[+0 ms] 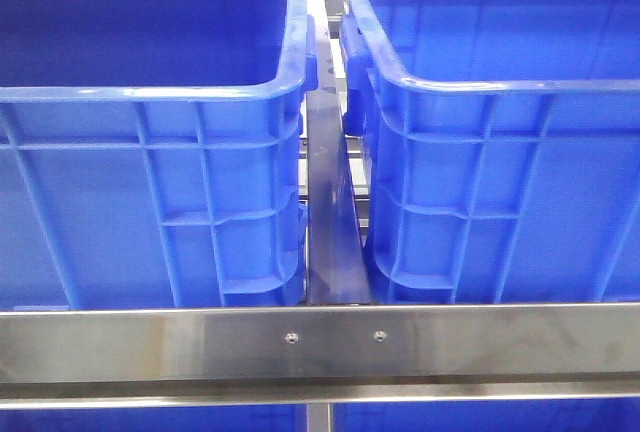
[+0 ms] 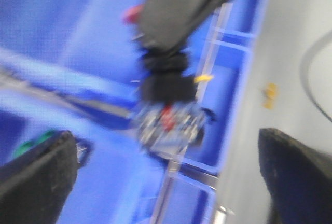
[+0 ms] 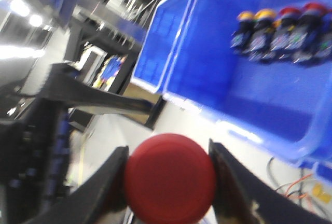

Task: Pick red and yellow buttons and place in box
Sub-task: 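Grasp the red button with the right gripper, then open the left gripper, then carry the red button with the right gripper over the empty bin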

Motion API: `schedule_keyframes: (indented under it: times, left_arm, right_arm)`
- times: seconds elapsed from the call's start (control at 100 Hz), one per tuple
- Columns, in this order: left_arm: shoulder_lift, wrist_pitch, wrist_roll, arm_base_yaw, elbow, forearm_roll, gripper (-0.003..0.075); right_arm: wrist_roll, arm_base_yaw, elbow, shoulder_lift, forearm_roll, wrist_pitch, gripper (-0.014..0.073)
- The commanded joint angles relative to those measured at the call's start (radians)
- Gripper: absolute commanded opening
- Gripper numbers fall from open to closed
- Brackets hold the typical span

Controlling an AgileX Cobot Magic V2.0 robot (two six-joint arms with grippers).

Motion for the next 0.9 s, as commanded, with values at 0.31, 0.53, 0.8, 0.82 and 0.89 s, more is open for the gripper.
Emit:
schedule_keyframes:
  times: [0.31, 0.53, 0.8, 0.82, 0.89]
  left_arm:
    - [-0.218, -0.058, -0.214, 0.203, 0.028, 0.183, 0.0642]
    - [-0.299, -0.132, -0.214, 0.468, 0.177, 0.152, 0.0642]
    - [-0.428, -0.308, -0.221, 0.821, 0.4, 0.078, 0.0642]
    - [-0.442, -0.321, -0.221, 0.848, 0.409, 0.062, 0.0642]
    - [-0.496, -0.36, -0.221, 0.929, 0.432, 0.006, 0.0642]
  right_arm:
    - [-0.03, -0.001, -0.032, -0.009, 0.081, -0.096, 0.0014]
    - [-0.03, -0.001, -0.032, -0.009, 0.094, -0.096, 0.0014]
    - [-0.03, -0.001, -0.032, -0.009, 0.098, -0.09, 0.0014]
    - [-0.03, -0.001, -0.032, -0.009, 0.098, -0.09, 0.0014]
    - [-0.039, -0.001, -0.032, -0.009, 0.098, -0.09, 0.0014]
